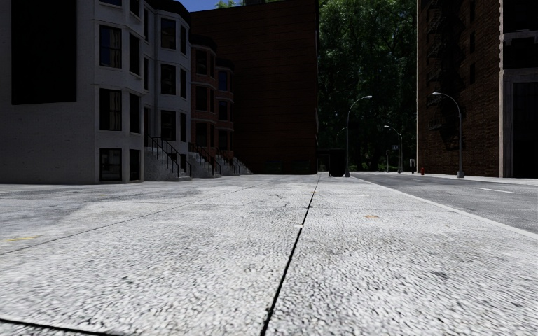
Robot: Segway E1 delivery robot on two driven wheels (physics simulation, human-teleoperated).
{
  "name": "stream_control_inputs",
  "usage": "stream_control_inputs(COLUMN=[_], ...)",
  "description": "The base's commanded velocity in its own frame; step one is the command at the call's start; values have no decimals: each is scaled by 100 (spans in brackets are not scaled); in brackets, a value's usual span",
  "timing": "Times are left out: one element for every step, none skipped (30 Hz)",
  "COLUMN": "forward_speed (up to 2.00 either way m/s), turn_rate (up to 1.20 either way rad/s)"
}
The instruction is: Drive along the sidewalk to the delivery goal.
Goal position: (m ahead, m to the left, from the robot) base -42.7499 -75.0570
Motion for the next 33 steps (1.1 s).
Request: stream_control_inputs(forward_speed=[0, 0, 0, 0, 0, 0, 0, 0, 0, 0, 0, 0, 0, 0, 0, 0, 0, 0, 0, 0, 0, 0, 0, 0, 0, 0, 0, 0, 0, 0, 0, 0, 0], turn_rate=[0, 0, 0, 0, 0, 0, 0, 0, 0, -14, -31, -31, -58, -78, -78, -84, -85, -86, -86, -86, -86, -86, -86, -87, -87, -87, -87, -88, -88, -88, -88, -88, -88])
